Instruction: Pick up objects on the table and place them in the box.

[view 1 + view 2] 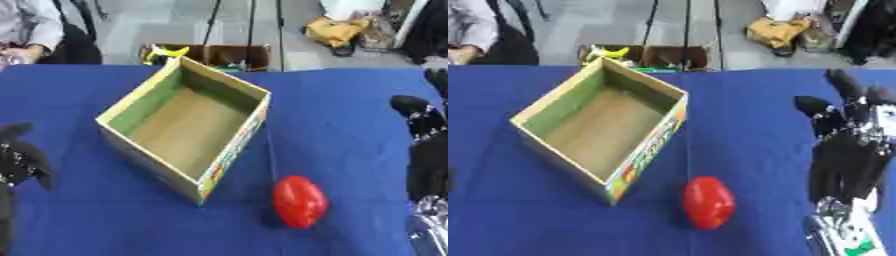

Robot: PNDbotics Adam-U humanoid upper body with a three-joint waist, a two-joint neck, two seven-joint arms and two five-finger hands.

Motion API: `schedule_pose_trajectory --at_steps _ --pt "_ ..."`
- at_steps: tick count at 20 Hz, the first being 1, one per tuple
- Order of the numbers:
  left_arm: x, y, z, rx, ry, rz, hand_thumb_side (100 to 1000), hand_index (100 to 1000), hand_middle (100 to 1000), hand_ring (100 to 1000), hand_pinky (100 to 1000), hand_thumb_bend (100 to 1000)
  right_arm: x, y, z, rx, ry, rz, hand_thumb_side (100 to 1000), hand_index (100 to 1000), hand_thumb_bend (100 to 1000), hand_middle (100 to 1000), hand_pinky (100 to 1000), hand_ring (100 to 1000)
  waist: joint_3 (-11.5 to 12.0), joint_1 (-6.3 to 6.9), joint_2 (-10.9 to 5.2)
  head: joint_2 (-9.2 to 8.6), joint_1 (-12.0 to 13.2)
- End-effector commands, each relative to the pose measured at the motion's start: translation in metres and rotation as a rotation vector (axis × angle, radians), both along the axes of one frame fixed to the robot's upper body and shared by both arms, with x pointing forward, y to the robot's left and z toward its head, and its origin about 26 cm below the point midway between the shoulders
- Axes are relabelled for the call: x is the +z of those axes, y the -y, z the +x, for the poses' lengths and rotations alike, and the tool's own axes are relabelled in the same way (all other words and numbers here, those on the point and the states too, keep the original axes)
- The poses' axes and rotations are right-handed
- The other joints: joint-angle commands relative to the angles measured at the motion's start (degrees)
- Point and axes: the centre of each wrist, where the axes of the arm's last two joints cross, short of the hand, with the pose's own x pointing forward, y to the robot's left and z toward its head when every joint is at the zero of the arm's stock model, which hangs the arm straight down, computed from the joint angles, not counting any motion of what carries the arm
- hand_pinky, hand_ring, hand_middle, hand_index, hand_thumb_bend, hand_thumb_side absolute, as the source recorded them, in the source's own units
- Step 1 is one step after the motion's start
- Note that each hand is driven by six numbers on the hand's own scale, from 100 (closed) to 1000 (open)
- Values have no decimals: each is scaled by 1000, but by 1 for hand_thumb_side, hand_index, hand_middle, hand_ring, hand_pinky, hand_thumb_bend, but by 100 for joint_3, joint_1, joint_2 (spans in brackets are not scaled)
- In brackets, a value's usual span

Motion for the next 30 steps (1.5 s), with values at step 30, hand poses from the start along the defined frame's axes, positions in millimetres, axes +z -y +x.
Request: schedule_pose_trajectory --at_steps 30 --pt "6 0 -3 -9 18 17 1000 736 424 397 276 100 66 36 -4 -582 -126 -1264 1000 870 180 898 780 761 2 -90 -272 46 228"
